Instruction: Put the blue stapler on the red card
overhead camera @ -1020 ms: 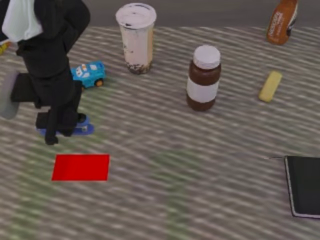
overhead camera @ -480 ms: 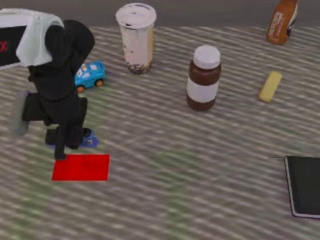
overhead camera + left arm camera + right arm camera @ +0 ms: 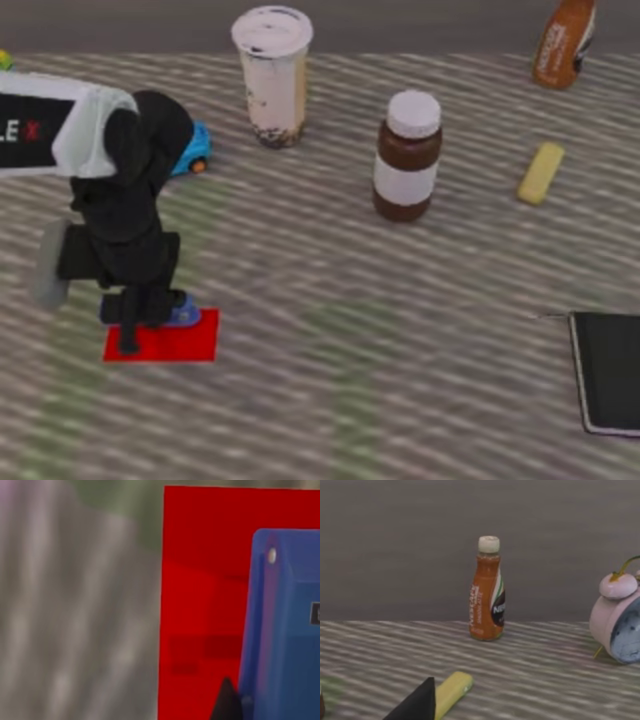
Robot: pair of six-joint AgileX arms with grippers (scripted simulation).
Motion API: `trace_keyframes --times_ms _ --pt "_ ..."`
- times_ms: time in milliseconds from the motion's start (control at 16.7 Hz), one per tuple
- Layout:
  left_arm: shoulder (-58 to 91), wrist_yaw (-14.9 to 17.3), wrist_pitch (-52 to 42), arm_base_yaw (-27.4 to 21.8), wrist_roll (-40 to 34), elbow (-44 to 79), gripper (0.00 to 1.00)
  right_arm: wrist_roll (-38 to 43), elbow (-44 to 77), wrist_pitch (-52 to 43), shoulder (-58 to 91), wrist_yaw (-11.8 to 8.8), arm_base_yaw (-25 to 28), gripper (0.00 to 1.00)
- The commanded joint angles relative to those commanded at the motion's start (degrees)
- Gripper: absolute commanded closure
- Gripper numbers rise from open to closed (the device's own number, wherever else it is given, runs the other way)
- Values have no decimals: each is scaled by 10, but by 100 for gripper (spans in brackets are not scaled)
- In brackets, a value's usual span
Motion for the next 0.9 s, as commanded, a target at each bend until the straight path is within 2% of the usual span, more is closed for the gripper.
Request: trace_keyframes --times_ms 60,840,900 --pt "0 0 0 0 0 0 100 0 0 0 0 0 0 0" --pt "0 0 0 0 0 0 2 0 0 0 0 0 0 0" --pt "0 0 0 0 0 0 0 0 0 0 0 0 0 0"
